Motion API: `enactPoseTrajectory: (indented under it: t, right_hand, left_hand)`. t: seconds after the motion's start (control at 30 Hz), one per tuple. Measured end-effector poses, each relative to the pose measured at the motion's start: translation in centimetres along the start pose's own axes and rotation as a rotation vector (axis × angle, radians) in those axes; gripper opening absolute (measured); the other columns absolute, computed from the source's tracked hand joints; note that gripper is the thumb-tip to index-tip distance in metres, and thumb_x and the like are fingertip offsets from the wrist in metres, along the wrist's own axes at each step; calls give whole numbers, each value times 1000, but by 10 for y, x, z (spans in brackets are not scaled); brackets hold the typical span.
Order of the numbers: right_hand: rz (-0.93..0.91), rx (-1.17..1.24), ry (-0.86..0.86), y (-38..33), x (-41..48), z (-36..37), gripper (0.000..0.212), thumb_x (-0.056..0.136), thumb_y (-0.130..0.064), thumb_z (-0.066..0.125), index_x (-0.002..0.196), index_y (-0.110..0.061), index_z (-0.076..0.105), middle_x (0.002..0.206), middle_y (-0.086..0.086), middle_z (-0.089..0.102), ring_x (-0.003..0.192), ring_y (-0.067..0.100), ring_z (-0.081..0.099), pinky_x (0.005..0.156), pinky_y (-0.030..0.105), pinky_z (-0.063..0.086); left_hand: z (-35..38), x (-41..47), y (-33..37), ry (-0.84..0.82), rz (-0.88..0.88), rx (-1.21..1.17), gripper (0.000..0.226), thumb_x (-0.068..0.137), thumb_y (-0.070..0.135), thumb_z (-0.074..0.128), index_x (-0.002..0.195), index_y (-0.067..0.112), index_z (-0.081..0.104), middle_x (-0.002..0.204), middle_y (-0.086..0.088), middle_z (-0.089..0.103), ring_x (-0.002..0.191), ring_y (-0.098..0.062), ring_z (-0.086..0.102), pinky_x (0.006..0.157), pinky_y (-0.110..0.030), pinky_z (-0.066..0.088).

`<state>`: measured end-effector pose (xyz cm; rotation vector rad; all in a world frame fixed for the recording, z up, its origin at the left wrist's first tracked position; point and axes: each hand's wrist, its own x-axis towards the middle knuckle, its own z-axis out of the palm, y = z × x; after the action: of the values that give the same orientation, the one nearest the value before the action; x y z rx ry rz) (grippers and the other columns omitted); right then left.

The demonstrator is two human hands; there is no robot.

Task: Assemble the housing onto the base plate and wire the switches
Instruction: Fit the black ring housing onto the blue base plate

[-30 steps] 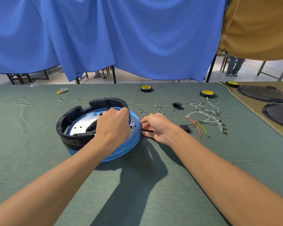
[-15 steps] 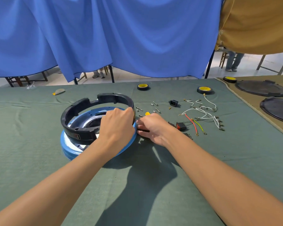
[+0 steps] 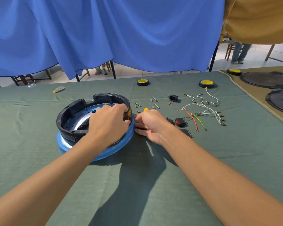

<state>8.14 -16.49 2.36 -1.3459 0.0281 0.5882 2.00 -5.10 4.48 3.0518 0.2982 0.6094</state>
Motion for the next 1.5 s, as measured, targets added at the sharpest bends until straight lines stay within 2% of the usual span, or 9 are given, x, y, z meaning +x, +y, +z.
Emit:
enactPoseTrajectory:
  t: [0.17,0.27,0.4,0.63,0.73,0.83,1.03,1.33,1.5]
  right_hand:
    - [-14,-18,-4,1,0,-2,54,89,3,48,141,-6,39,127,16,57,116,27,57,92,41,53]
    - [-20,-30,3,2,1,-1,63,87,4,49,147,-6,31,129,14,57,116,26,57,92,41,53]
    - [-33,-52,25,4,-1,2,57,87,4,51,142,-6,39,133,13,53,115,24,57,93,40,53]
    - [-10,-70,37,3,-15,8,17,86,4,48,97,-5,56,108,18,61,101,26,61,85,36,50]
    - [-29,-89,37,4,-15,12,18,86,4,48,99,-8,54,99,13,56,88,23,55,83,38,50]
    - [-69,-166,82,9,-12,15,29,82,2,54,111,0,57,96,0,44,98,26,59,96,46,50]
    - [-63,-156,68,10,-11,17,31,79,0,55,110,2,58,111,18,62,97,27,58,88,39,49]
    - [-42,-196,61,12,-9,18,43,76,-2,53,118,3,59,113,16,64,109,30,58,100,52,47]
    - [-69,-169,40,11,-11,17,25,78,-2,52,101,3,60,87,13,57,85,26,50,80,42,46]
  left_hand:
    - [-12,-1,-24,-173,36,-88,58,76,64,67,128,55,43,121,6,67,110,-29,58,74,-35,36]
    - [-11,-4,-28,-286,81,-102,75,69,76,64,132,53,30,115,0,67,101,-26,60,71,-34,42]
    - [-10,-10,-24,-333,136,15,92,66,77,66,134,42,16,69,6,51,74,-27,54,59,-35,36]
    - [-5,-14,-10,-297,54,30,78,76,52,66,131,34,14,67,-1,45,74,-34,54,61,-35,36]
    - [-6,-16,-8,-270,48,57,73,75,49,67,128,32,19,68,-2,46,72,-34,53,57,-34,35]
    - [-7,-15,-5,-253,25,80,67,75,48,68,120,28,22,68,-3,45,60,-25,47,49,-31,29]
    - [-2,-14,-1,-223,-22,75,69,76,49,70,118,26,20,66,-1,41,56,-23,43,45,-29,25]
    - [0,-13,8,-182,-73,78,71,72,46,72,120,24,24,68,-4,46,56,-26,44,46,-29,23]
    - [3,-15,13,-140,-100,81,65,75,42,72,116,21,27,66,-3,41,53,-24,36,46,-30,21]
